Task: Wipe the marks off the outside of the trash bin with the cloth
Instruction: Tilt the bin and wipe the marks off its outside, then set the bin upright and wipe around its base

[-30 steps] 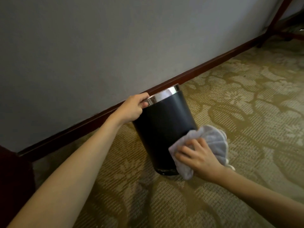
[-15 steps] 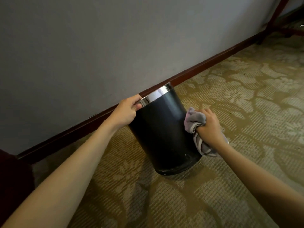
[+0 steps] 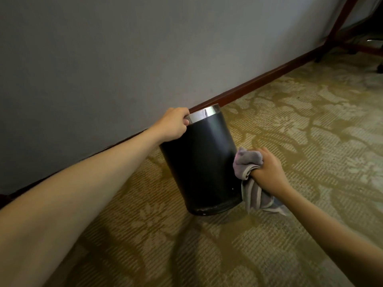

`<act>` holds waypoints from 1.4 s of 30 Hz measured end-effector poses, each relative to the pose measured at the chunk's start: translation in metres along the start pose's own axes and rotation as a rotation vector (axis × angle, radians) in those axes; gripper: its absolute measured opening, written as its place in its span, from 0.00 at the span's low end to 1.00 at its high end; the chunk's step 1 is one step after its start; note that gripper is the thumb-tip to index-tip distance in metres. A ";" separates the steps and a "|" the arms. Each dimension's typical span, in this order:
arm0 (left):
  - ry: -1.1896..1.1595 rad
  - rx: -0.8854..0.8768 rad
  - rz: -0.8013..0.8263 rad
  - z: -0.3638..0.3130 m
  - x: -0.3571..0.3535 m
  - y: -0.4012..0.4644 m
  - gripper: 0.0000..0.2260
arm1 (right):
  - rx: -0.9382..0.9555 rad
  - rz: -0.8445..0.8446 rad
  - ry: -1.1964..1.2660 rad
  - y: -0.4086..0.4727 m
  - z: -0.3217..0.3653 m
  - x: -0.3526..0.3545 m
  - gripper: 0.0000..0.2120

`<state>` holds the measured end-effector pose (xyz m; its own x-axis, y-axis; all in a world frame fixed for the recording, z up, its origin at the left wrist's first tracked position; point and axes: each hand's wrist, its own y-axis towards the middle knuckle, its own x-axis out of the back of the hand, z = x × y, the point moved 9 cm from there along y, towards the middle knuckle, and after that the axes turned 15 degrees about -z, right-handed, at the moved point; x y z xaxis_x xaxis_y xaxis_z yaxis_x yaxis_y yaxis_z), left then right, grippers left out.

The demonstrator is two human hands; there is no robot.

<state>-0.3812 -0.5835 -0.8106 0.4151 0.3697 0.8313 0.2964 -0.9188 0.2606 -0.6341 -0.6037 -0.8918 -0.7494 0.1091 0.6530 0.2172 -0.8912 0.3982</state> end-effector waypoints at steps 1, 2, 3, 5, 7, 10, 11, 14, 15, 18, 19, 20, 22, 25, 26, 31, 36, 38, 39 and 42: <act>0.031 0.013 0.002 -0.001 -0.001 0.004 0.13 | 0.010 -0.004 0.018 0.004 0.006 0.000 0.05; 0.065 0.028 0.006 -0.002 -0.002 0.007 0.11 | 0.019 0.002 0.034 0.008 0.011 -0.001 0.05; 0.098 0.049 0.006 -0.003 -0.002 0.010 0.08 | 0.027 0.012 0.057 0.012 0.015 -0.001 0.04; 0.153 0.105 -0.005 -0.001 -0.001 0.021 0.06 | 0.038 0.017 0.116 0.018 0.023 0.000 0.06; 0.210 0.178 -0.009 0.003 0.000 0.033 0.09 | 0.055 0.001 0.166 0.020 0.030 0.005 0.09; 0.313 0.238 -0.031 0.009 0.007 0.052 0.11 | 0.082 0.021 0.237 0.020 0.033 0.006 0.11; 0.346 0.251 -0.045 0.012 0.012 0.058 0.12 | 0.068 0.036 0.262 0.021 0.030 0.005 0.11; 0.413 0.290 -0.102 0.027 0.025 0.072 0.14 | 0.038 0.042 0.274 0.024 0.021 0.004 0.10; 0.436 0.300 -0.119 0.033 0.029 0.073 0.14 | 0.044 0.042 0.268 0.025 0.021 0.003 0.11; 0.524 0.285 -0.139 0.042 0.031 0.067 0.13 | 0.050 0.028 0.278 0.026 0.027 -0.004 0.13; 0.547 0.265 -0.136 0.043 0.028 0.062 0.13 | 0.049 0.022 0.279 0.026 0.029 -0.007 0.13; 0.564 0.233 -0.133 0.042 0.025 0.058 0.12 | 0.052 0.016 0.276 0.025 0.032 -0.010 0.13; 0.564 0.150 -0.123 0.035 0.017 0.053 0.10 | 0.068 0.007 0.268 0.024 0.039 -0.018 0.12; 0.533 0.060 -0.068 0.017 0.005 0.045 0.05 | 0.043 0.004 0.275 0.019 0.041 -0.027 0.11; 0.523 0.045 -0.049 0.011 0.001 0.043 0.06 | 0.027 0.005 0.272 0.017 0.039 -0.030 0.10; 0.447 0.035 0.002 -0.008 -0.013 0.030 0.03 | -0.028 0.050 0.200 -0.006 0.021 -0.046 0.10; 0.408 -0.038 0.042 -0.026 -0.039 0.002 0.10 | -0.131 0.063 0.208 -0.023 -0.004 -0.059 0.11; 0.412 -0.072 0.064 -0.036 -0.059 -0.018 0.11 | -0.179 0.085 0.194 -0.030 -0.018 -0.063 0.12; 0.410 -0.095 0.055 -0.040 -0.066 -0.026 0.10 | -0.197 0.092 0.183 -0.033 -0.025 -0.064 0.12; 0.423 -0.144 -0.030 -0.045 -0.074 -0.041 0.06 | -0.224 0.118 0.141 -0.044 -0.039 -0.063 0.11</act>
<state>-0.4624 -0.5791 -0.8608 0.0109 0.3349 0.9422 0.1676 -0.9295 0.3285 -0.6210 -0.5886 -0.9761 -0.8098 -0.0496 0.5846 0.1765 -0.9709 0.1621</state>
